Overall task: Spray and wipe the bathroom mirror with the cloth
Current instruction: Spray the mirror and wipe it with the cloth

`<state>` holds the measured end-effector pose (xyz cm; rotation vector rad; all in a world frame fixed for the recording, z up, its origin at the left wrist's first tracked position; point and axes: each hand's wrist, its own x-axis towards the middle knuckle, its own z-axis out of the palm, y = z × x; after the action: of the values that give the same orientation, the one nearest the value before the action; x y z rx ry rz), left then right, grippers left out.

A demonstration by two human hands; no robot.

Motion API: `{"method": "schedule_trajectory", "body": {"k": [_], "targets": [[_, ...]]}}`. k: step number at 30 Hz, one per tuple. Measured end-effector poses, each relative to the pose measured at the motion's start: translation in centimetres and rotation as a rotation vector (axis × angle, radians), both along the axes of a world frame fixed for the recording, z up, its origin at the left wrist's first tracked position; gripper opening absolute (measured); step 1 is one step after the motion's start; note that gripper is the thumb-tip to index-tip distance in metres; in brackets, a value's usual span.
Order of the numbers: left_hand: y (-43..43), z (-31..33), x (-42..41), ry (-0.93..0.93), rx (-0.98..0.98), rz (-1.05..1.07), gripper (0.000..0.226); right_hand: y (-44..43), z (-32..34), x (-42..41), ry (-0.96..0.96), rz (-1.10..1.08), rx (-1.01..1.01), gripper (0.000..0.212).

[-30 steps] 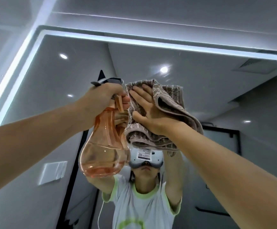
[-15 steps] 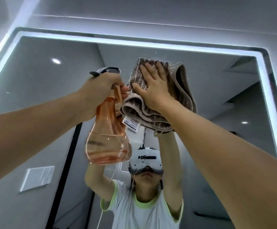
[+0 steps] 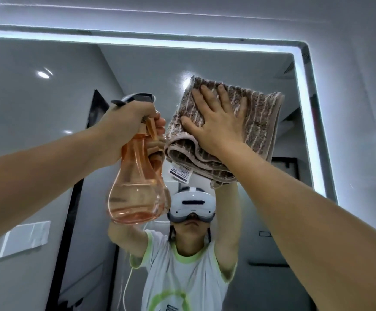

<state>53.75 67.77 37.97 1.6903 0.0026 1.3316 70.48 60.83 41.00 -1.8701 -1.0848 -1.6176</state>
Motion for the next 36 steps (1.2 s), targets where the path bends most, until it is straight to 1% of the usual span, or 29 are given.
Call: {"method": "schedule_trajectory", "body": {"k": [6,10,13,16,19,22,24,25,28,31,36], "targets": [[-0.2,-3.2,-1.2,0.009,-0.043,-0.042,0.013,0.6,-3.3,-0.5,0.031,0.003,-0.016,0.07],[1.7,-6.4,-3.4,0.058,-0.067,0.001,0.014,3.4,-7.2,-2.9,0.0,0.016,-0.052,0.071],[2.4,-8.6,-4.7,0.076,-0.12,0.003,0.023,5.1,-9.7,-4.3,0.012,0.02,-0.052,0.071],[3.2,-11.3,-6.0,0.133,-0.114,-0.016,0.032,5.9,-11.5,-5.2,0.041,0.015,-0.019,0.073],[4.7,-14.5,-6.5,0.181,-0.109,-0.033,0.041,6.8,-14.8,-6.2,0.053,0.009,-0.019,0.079],[6.2,-18.4,-7.0,0.194,-0.177,-0.017,0.028,7.5,-19.4,-7.5,0.062,0.025,-0.069,0.083],[7.1,-20.7,-7.0,0.197,-0.15,-0.014,0.01,7.8,-22.8,-7.9,0.07,0.04,-0.096,0.085],[7.4,-21.9,-7.1,0.214,-0.135,-0.004,0.009,7.9,-24.7,-8.0,0.072,0.039,-0.11,0.085],[7.7,-24.7,-7.3,0.248,-0.145,0.015,0.013,8.1,-29.5,-8.2,0.064,0.038,-0.124,0.084],[6.6,-26.8,-7.7,0.209,-0.152,0.001,0.011,8.2,-32.5,-8.2,0.063,0.051,-0.148,0.082],[6.5,-29.3,-8.4,0.155,-0.112,0.046,0.018,7.8,-36.4,-7.7,0.048,0.057,-0.18,0.079]]}}
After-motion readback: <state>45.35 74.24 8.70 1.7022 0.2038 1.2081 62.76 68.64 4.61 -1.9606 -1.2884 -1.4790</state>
